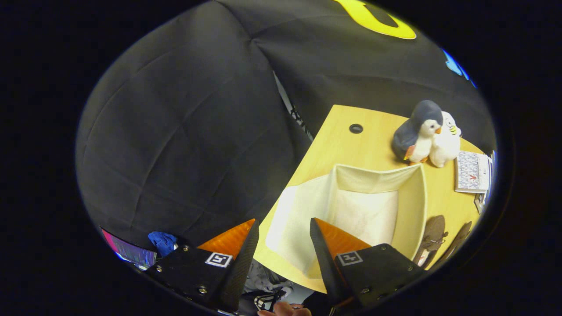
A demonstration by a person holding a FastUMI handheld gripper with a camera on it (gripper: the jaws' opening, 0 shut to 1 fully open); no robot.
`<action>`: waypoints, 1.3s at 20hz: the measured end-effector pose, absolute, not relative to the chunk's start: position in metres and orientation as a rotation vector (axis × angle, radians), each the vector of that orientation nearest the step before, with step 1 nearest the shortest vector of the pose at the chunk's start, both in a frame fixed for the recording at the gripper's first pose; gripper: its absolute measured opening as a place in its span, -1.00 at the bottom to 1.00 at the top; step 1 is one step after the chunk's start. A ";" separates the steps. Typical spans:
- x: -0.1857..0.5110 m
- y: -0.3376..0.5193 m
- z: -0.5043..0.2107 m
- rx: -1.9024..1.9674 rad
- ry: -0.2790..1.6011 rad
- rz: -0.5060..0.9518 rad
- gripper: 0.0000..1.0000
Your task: Open the storage box then place both shoes into the box .Put the left shoe in first, then the right shoe, with the right side of both shoes facing outward in a uniform manner.
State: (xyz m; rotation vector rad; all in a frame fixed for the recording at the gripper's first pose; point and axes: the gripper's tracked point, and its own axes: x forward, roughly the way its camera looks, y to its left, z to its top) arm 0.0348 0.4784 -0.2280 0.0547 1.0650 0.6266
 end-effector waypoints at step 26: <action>0.029 0.128 -0.332 0.093 1.189 0.164 0.45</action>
